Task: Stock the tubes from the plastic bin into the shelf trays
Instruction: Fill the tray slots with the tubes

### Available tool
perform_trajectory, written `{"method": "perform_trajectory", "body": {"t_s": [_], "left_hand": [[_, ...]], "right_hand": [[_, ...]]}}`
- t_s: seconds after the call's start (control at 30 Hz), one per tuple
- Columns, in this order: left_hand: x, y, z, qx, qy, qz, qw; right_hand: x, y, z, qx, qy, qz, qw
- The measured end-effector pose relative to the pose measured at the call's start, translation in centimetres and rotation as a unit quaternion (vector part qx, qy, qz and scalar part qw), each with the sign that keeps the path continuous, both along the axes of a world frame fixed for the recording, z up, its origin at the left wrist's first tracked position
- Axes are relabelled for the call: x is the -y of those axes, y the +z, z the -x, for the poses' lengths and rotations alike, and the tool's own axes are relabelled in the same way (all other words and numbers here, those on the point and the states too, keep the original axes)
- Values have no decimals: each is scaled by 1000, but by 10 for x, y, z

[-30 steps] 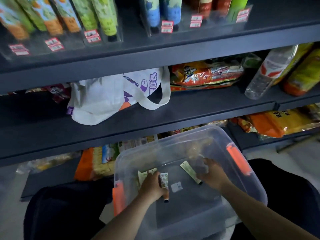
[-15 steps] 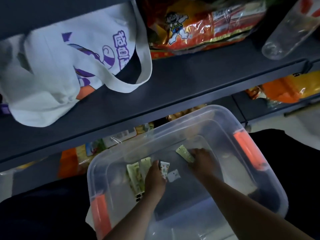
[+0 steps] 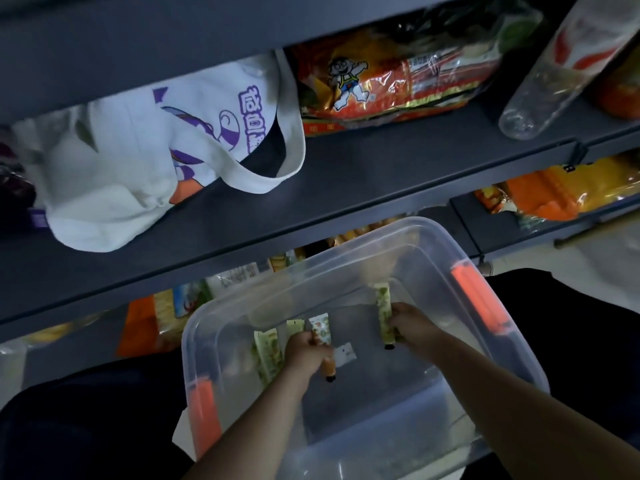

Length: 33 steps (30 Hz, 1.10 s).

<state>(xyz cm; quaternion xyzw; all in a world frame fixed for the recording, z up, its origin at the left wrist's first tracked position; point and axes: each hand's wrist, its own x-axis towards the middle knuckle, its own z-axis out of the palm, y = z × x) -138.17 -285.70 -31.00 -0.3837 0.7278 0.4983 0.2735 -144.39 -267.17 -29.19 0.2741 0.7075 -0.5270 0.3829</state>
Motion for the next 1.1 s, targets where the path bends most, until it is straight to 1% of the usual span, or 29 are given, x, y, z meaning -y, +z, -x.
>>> {"method": "perform_trajectory", "body": {"t_s": [0.1, 0.17, 0.23, 0.3, 0.4, 0.53, 0.63, 0.7, 0.77, 0.83, 0.93, 1.03, 1.1], "left_hand": [[2, 28, 1, -37, 13, -66, 997], [4, 47, 0, -62, 38, -111, 991], [5, 71, 1, -91, 60, -152, 982], [7, 97, 1, -126, 64, -174, 975], [13, 136, 1, -181, 65, -194, 962], [30, 184, -3, -234, 50, -219, 946], [48, 220, -11, -254, 5, -199, 947], [61, 248, -15, -260, -42, -176, 949], [75, 279, -18, -270, -95, -144, 947], [87, 310, -18, -290, -121, -132, 940], [105, 355, -22, -342, -105, -126, 925], [126, 396, -28, -388, -101, -73, 913], [140, 422, -32, -417, -103, -54, 901]], "right_hand": [[-1, 20, -1, -11, -37, 53, 998], [1, 40, -2, -34, -40, 97, 994], [2, 62, -4, -64, -2, 134, 989], [4, 89, -5, -77, 40, 161, 983], [9, 125, -4, -101, 92, 163, 977], [21, 173, -2, -173, 142, 131, 966], [28, 217, -6, -233, 186, 95, 950], [33, 249, -7, -268, 207, 91, 936], [40, 280, -8, -303, 238, 87, 919], [49, 310, -7, -338, 270, 70, 899], [68, 356, -7, -392, 303, 56, 867], [89, 402, -7, -452, 324, 33, 831], [102, 431, -5, -487, 342, 13, 804]]}}
